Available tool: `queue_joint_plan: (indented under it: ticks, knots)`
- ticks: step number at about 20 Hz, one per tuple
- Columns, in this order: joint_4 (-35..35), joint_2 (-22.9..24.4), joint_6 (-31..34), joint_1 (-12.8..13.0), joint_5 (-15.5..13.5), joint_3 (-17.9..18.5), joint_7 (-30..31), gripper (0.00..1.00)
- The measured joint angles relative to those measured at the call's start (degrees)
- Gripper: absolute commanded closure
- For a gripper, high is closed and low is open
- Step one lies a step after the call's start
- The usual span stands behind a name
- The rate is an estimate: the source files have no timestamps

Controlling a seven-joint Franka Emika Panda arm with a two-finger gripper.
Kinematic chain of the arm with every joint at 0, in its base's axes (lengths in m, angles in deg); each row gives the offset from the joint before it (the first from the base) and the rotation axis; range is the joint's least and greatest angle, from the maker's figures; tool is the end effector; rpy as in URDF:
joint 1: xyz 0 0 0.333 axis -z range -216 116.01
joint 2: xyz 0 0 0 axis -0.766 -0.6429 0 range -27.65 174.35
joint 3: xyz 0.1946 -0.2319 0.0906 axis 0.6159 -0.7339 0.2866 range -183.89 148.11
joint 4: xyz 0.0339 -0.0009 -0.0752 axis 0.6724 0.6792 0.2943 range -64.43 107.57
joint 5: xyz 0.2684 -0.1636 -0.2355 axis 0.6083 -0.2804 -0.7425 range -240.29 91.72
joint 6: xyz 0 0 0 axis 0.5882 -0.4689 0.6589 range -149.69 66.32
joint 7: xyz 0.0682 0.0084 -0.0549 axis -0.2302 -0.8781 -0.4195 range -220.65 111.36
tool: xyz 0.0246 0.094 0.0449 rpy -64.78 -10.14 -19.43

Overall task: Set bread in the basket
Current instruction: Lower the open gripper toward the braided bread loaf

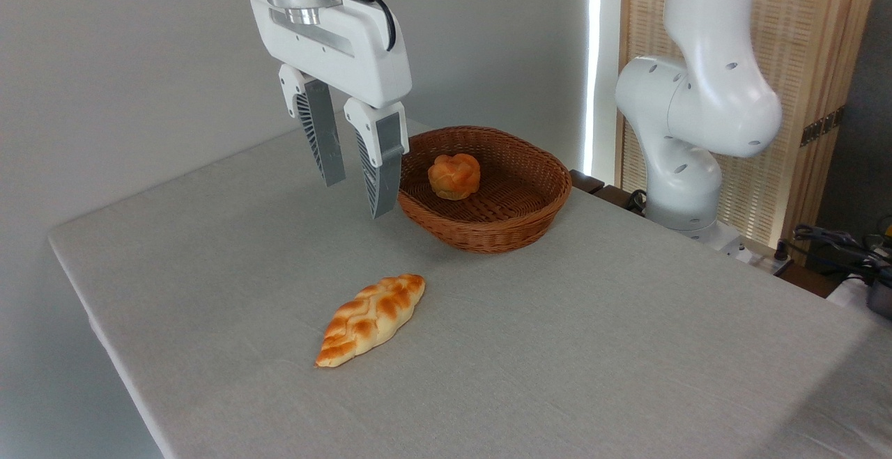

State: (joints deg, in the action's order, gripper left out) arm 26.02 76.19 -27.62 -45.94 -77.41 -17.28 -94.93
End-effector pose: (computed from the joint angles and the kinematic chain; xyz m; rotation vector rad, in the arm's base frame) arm 0.5419 -0.0380 0.6195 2.8746 -1.1499 0.0608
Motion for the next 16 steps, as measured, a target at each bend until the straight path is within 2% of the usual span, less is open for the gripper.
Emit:
queue_joint_plan:
  ticks: [13,16]
  knots:
    - [0.2,-0.1,0.0,0.0,0.0,0.0,0.0,0.0]
    - [1.6,-0.3,-1.9,0.0,0.0,-0.1,0.0,0.0]
